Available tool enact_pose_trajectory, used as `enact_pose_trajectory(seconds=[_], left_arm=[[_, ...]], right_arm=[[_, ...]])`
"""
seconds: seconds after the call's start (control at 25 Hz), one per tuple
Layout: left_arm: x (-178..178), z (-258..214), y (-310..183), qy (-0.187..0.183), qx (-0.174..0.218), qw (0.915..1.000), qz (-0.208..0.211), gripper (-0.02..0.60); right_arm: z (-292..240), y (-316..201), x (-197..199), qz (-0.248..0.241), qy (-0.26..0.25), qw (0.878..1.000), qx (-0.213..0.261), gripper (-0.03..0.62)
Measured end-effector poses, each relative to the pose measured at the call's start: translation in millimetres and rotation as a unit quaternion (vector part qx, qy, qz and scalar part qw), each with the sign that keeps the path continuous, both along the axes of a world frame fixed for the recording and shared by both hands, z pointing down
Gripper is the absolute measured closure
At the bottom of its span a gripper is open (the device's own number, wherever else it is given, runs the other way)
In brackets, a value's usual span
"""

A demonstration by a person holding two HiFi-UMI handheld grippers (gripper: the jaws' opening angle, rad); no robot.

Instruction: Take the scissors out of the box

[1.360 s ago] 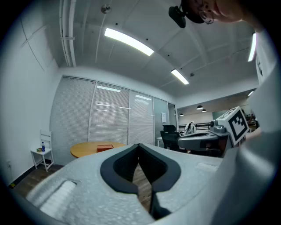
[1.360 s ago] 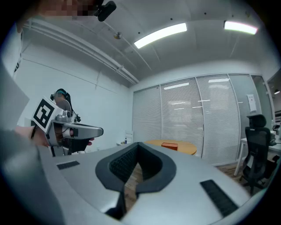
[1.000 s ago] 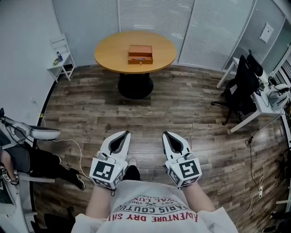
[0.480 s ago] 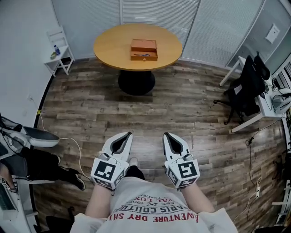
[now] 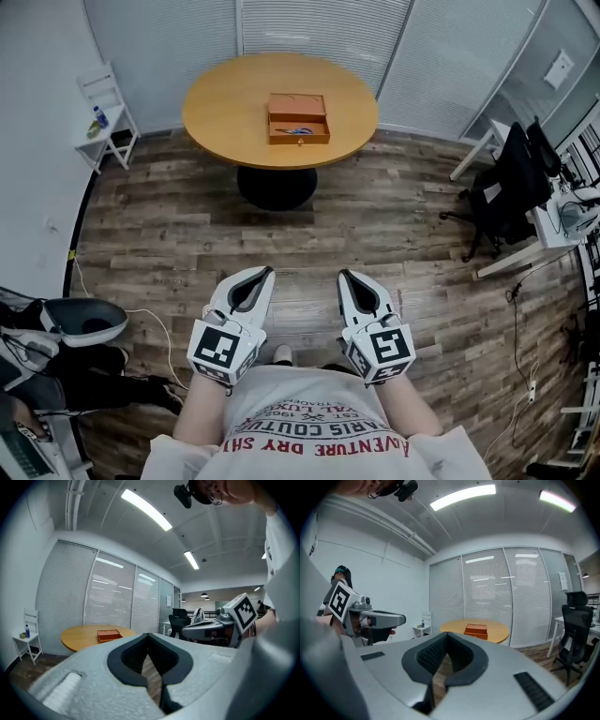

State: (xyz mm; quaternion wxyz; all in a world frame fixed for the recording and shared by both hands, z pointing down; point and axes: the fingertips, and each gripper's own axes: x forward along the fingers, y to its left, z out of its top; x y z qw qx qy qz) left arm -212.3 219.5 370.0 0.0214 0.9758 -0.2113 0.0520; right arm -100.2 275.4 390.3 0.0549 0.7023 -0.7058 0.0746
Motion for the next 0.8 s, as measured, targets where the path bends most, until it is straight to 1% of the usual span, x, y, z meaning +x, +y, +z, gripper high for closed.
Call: enact_pose_trajectory(seconds=[0.16,0.28,0.48,0.56,0.64,0.72,0.8], left_arm=[[1,6,-34,-0.006,-0.011,0.9999,-0.012,0.574],[9,9,-52,-0.008,-0.011,0.9997,-0.018,0.574],[31,18,-87,-0.017,-0.012,0.9987,-0.046,0.574],[44,19,-106,-0.017,-0.014,0.9978,-0.063,0.574],[61,18,-125,-0.008,-0.020,0.9968,-0.077,0.574],[81,14,-144,-0.001,-0.025,0.9957,-0.089,0.574],[104,12,-163,-0.003,-0.024,0.9941,-0.106,0.574]], right_arm=[[7,-31,7,-0.003,-0.008,1.000,-0.010,0.586],[15,-53,19,-0.009,-0.015,1.000,-0.018,0.586],[28,-99,44,-0.041,-0.027,0.998,-0.024,0.586],[31,-121,60,-0.059,-0.029,0.998,-0.022,0.586],[33,-144,80,-0.072,-0.028,0.997,-0.021,0.586],[31,-169,105,-0.082,-0.025,0.996,-0.020,0.586],[28,-193,133,-0.093,-0.023,0.995,-0.017,0.586]])
